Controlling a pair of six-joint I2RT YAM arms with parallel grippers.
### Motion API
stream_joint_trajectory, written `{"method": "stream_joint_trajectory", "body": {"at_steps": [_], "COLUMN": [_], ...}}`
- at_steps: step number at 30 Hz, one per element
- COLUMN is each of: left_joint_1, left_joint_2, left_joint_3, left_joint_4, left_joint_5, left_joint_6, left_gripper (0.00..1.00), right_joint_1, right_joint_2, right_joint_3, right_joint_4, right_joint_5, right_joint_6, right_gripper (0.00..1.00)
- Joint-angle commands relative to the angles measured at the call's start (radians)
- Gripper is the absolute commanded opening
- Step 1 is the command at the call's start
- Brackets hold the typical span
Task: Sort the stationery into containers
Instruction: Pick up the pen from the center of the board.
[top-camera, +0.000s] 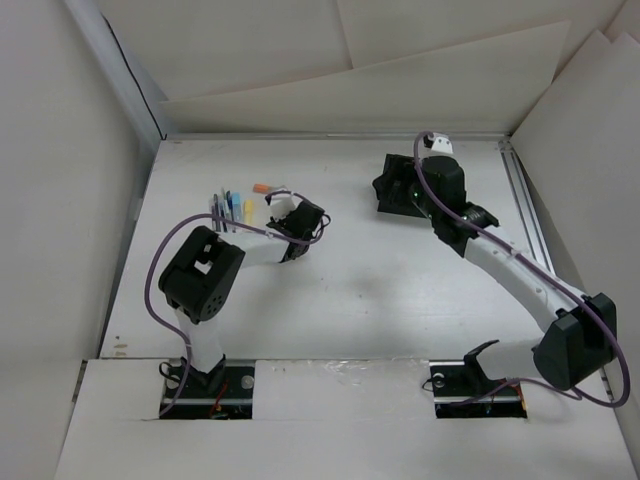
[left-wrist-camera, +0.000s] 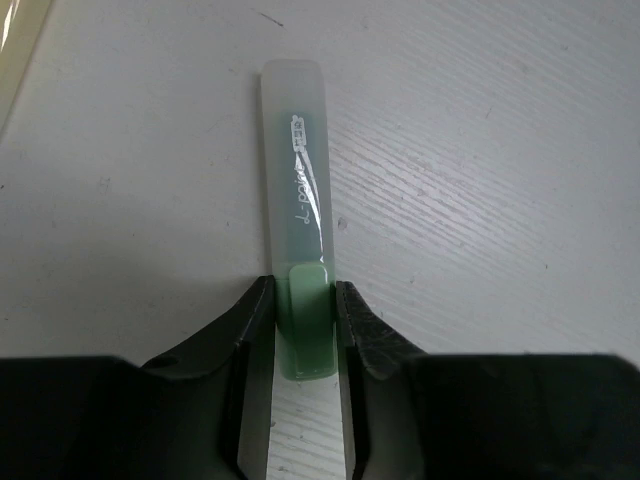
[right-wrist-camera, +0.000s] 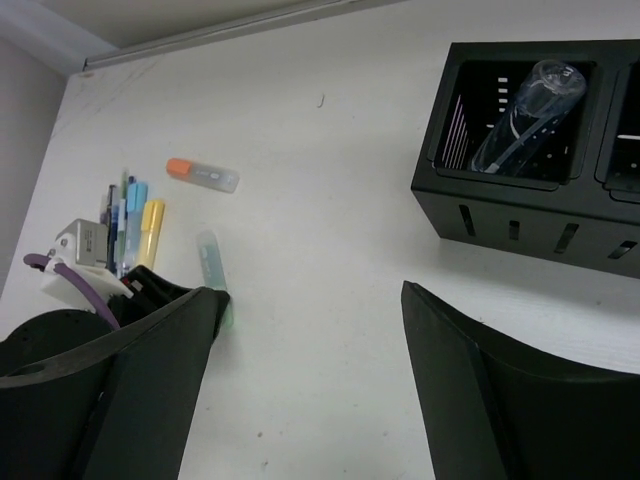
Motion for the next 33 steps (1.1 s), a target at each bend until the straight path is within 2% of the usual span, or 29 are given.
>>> {"method": "stream_joint_trajectory", "body": {"at_steps": [1, 4, 6, 12, 18, 21, 28, 33], "left_joint_1": [0.003, 0.003, 0.003, 0.003, 0.003, 0.003, 0.003, 0.003], "left_joint_2": [-0.026, -0.080, -0.129, -0.409, -0.636, -0.696, -0.729, -0.769], "left_joint_3": [0.002, -0.045, -0.080, -0.280, -0.494, -0.562, -0.597, -0.617], "left_joint_4": [-0.035, -0.035, 0.003, 0.136, 0.369, 0.488, 0.558, 0.569], "left_joint_5": [-0.011, 0.010, 0.039, 0.145, 0.377, 0.461, 0.557, 0.575], "left_joint_6": [-0.007, 0.003, 0.029, 0.148, 0.248, 0.288, 0.320, 0.339], "left_gripper": [0.14, 0.01, 0.00, 0.00, 0.00, 0.02, 0.02, 0.02], "right_joint_1": [-0.018, -0.018, -0.018, -0.008, 0.071, 0.125, 0.165, 0.165], "right_joint_2": [-0.004, 0.025, 0.045, 0.145, 0.228, 0.271, 0.410, 0.461], "right_joint_3": [0.001, 0.001, 0.014, 0.045, 0.071, 0.109, 0.177, 0.186], "right_joint_4": [0.048, 0.057, 0.057, 0.071, 0.164, 0.175, 0.195, 0.215], "right_joint_5": [-0.049, -0.110, -0.173, -0.284, -0.448, -0.471, -0.485, -0.485], "right_joint_6": [-0.005, -0.014, -0.014, -0.014, 0.034, 0.043, 0.090, 0.127], "right_gripper": [0.81, 0.87, 0.88, 0.88, 0.82, 0.82, 0.82, 0.74]}}
